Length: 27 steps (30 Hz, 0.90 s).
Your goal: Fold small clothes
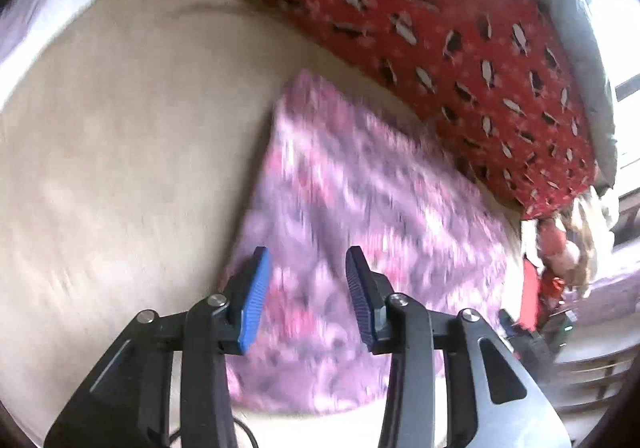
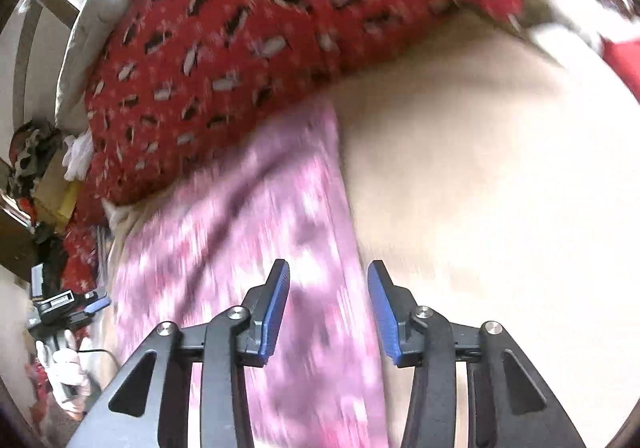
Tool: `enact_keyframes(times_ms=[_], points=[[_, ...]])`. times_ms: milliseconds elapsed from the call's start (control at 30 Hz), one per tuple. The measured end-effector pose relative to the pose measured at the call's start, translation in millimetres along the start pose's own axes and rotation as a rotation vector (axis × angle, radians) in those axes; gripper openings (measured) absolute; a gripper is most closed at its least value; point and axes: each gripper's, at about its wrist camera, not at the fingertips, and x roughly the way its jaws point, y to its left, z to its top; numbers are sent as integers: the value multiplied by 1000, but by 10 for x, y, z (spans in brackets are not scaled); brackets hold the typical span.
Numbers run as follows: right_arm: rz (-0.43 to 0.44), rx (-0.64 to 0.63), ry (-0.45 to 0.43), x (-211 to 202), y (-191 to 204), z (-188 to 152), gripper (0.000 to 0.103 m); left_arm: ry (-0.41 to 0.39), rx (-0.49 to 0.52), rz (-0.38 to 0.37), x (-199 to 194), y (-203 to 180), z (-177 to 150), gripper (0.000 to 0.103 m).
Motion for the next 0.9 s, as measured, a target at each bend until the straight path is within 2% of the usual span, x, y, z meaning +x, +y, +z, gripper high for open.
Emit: enact_keyframes(times_ms=[67, 100, 133, 233, 300, 367, 433, 467, 500, 567, 600, 667, 700, 733, 833, 900], points=[[0, 19, 35, 59, -46, -197, 33, 35, -20, 35, 121, -15, -113, 36], [24, 18, 38, 83, -20, -266, 6, 40, -23, 53, 161, -22, -136, 36], [65, 10, 20, 39, 26, -305, 6, 34, -22, 64, 156, -30, -164, 36], [103, -21, -144, -348, 159, -349, 4, 27, -30, 93, 107, -4, -200, 37], [58, -29, -174, -422, 141, -379, 4, 36, -31, 141, 126, 70, -219, 37], [-3, -15, -90, -255, 8, -440, 4, 49, -67, 118, 80, 174, -239, 24], [-42, 0, 0, -94, -82, -519, 6, 45, -115, 61, -34, 255, -268, 24], [-46, 15, -11, -123, -81, -527, 9, 40, -122, 49, -69, 286, -301, 24], [-60, 33, -34, -195, -66, -523, 17, 33, -124, 41, -116, 297, -335, 24], [-81, 60, -103, -364, -8, -494, 17, 28, -102, 36, -179, 275, -400, 28], [-58, 57, -135, -419, 42, -475, 17, 29, -82, 49, -181, 242, -427, 29], [5, 15, -176, -493, 180, -441, 20, 46, -26, 120, -91, 152, -472, 32], [17, -11, -168, -463, 247, -435, 28, 60, -3, 153, -43, 132, -505, 32], [22, -41, -130, -381, 302, -457, 35, 70, 20, 185, 22, 102, -518, 33], [-57, -124, 86, 51, 366, -573, 32, 80, 82, 215, 26, -24, -489, 33], [-87, -194, 60, 15, 483, -527, 35, 75, 115, 163, -73, -132, -352, 33]])
